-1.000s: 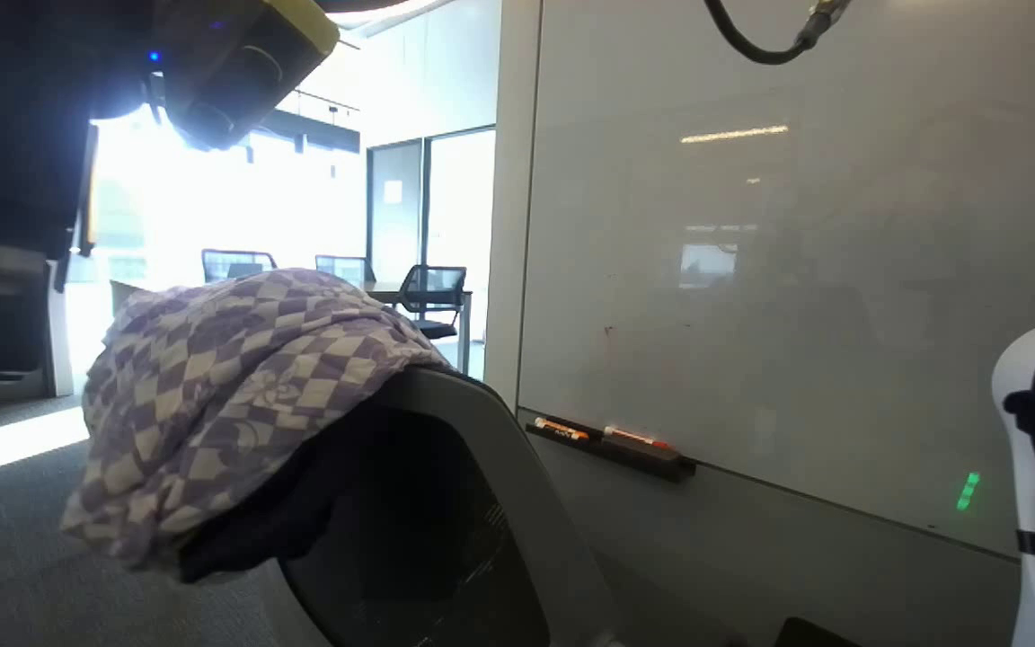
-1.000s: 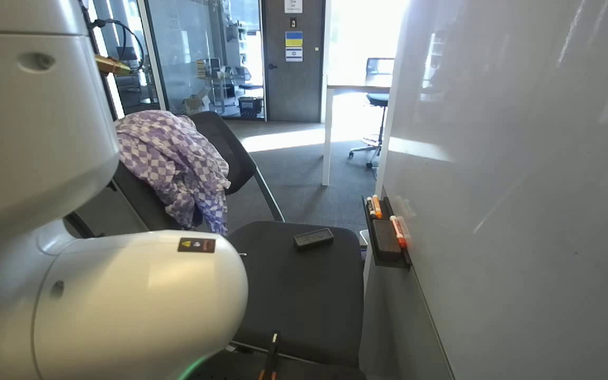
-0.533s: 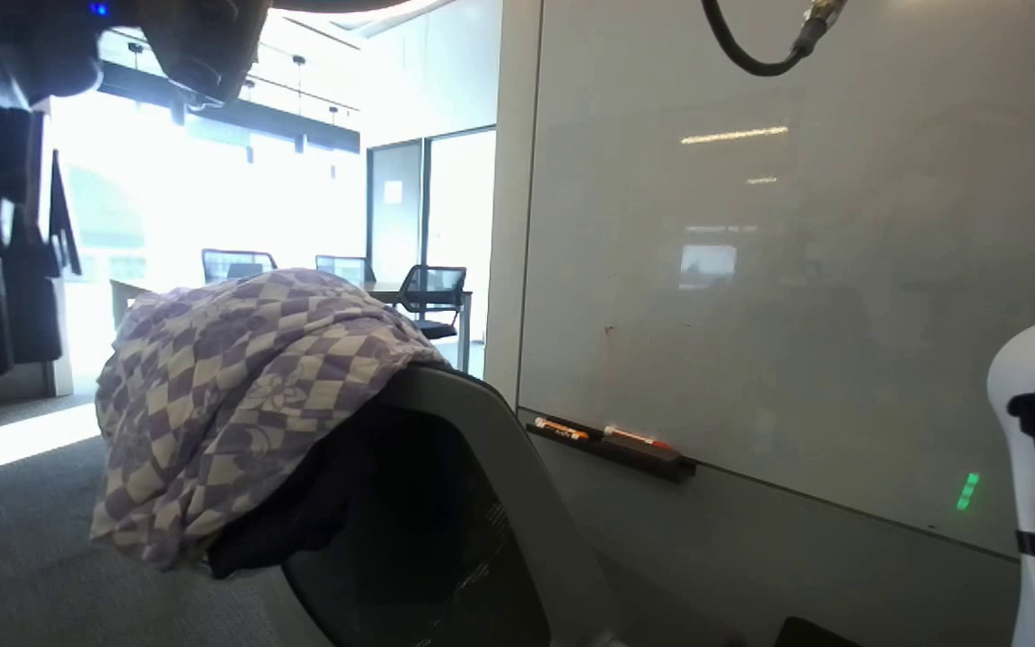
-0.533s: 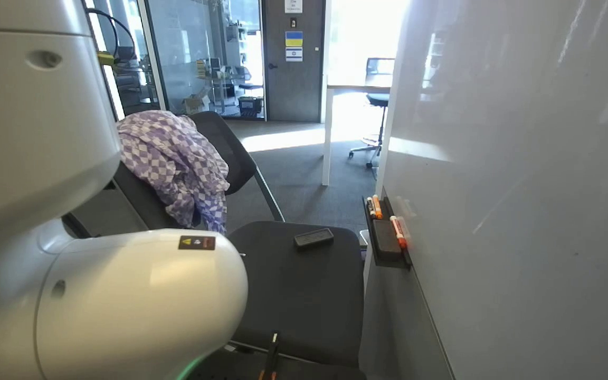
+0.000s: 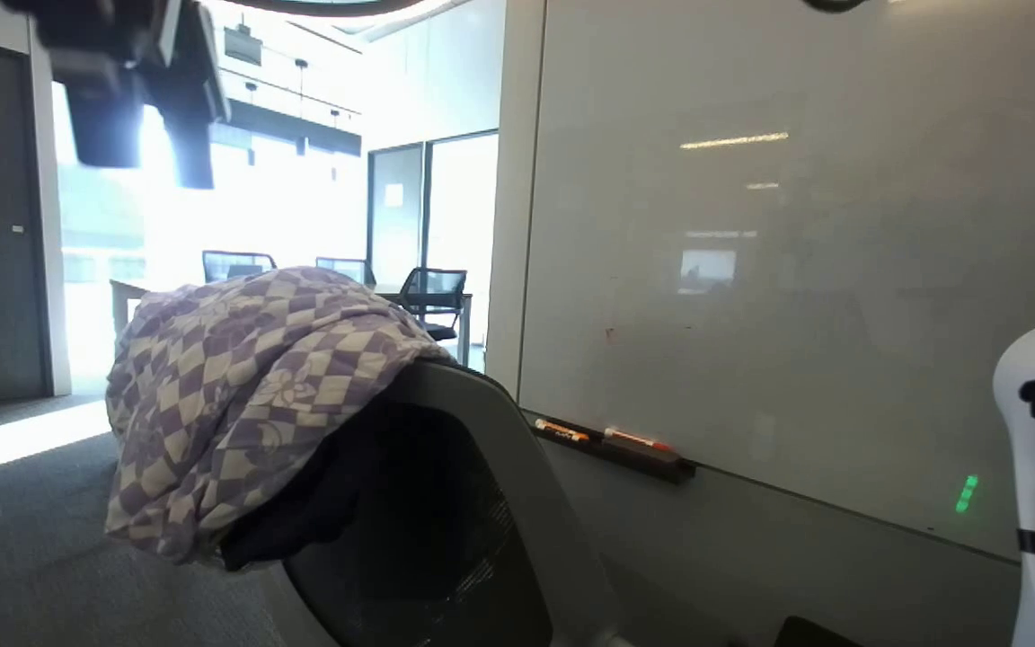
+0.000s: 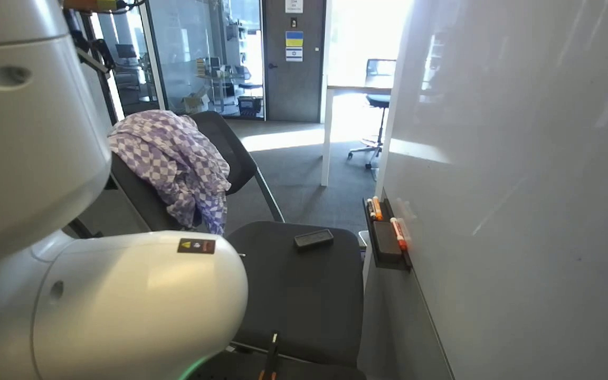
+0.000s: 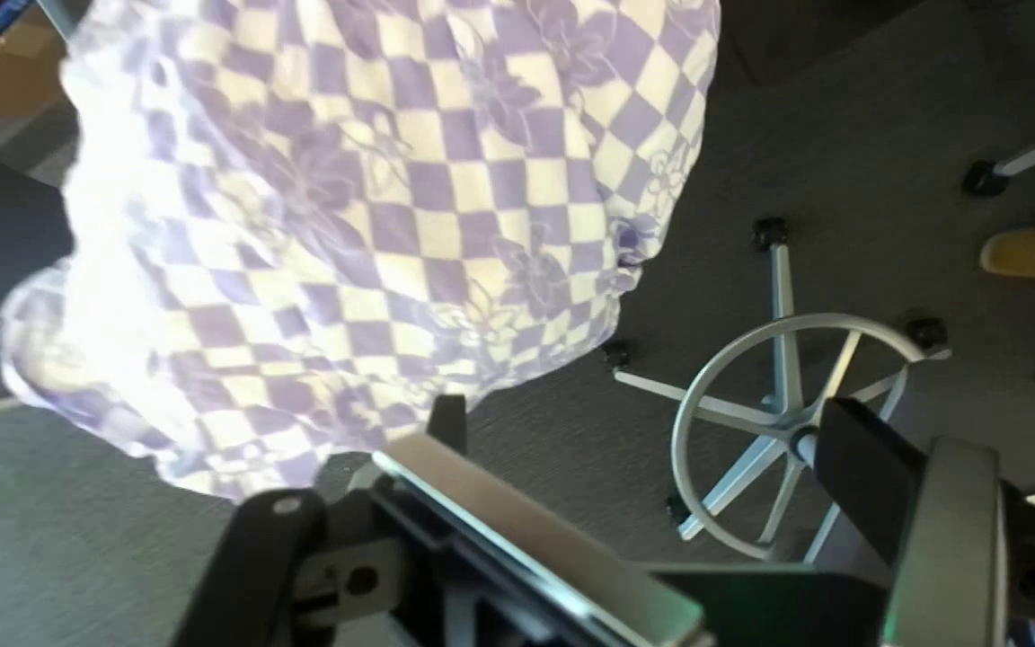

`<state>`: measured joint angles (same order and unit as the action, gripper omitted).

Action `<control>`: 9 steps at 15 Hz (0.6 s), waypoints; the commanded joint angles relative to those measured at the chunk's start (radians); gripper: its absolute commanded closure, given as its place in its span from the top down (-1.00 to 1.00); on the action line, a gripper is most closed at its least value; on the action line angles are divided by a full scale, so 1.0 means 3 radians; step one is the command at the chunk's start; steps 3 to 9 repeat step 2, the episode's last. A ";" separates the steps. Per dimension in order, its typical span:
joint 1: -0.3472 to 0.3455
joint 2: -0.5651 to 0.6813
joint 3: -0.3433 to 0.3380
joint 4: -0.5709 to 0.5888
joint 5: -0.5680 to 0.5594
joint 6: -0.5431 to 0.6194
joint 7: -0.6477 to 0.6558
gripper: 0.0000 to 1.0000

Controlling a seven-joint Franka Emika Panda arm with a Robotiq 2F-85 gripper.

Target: Put the clothing on the chair's backrest

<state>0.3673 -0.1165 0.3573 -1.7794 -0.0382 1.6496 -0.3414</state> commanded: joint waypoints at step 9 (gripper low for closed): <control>-0.0200 -0.0512 -0.0203 -0.0001 -0.0097 -0.0201 0.0285 1.00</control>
